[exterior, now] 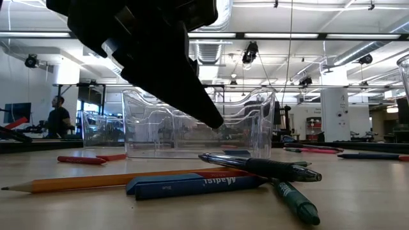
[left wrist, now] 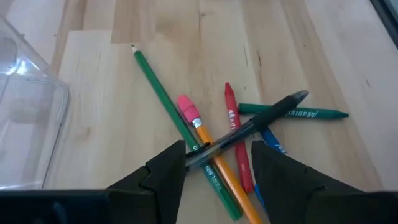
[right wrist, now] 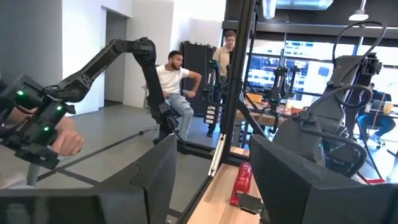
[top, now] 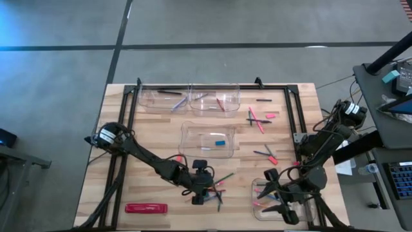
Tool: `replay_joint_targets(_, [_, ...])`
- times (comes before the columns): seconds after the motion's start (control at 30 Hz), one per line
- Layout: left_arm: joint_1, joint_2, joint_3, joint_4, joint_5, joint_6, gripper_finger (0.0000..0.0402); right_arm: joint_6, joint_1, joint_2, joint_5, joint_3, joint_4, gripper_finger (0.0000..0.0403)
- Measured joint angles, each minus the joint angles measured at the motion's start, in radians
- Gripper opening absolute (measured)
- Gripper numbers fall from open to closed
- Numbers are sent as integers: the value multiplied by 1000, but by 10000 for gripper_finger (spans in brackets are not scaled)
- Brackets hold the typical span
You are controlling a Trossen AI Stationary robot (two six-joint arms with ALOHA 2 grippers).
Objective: Sort crayons/erasers/pens/pencils in bins
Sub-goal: Put the black pen into the top left transparent bin
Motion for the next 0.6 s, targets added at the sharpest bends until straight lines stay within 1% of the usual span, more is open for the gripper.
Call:
replay_joint_targets(0.1, [2, 0, 0, 1, -24, 6, 168, 3, 0, 0, 1, 0, -3, 192])
replay_joint_targets(0.27, [20, -1, 0, 1, -20, 27, 168, 9, 0, 0, 1, 0, -6, 192])
replay_joint_targets(0.53, [70, -1, 26, -18, 107, 34, 168, 18, -9, 0, 1, 0, -13, 192])
replay_joint_targets(0.6, [70, -1, 49, -44, 108, 68, 168, 21, -14, 0, 1, 0, -19, 192])
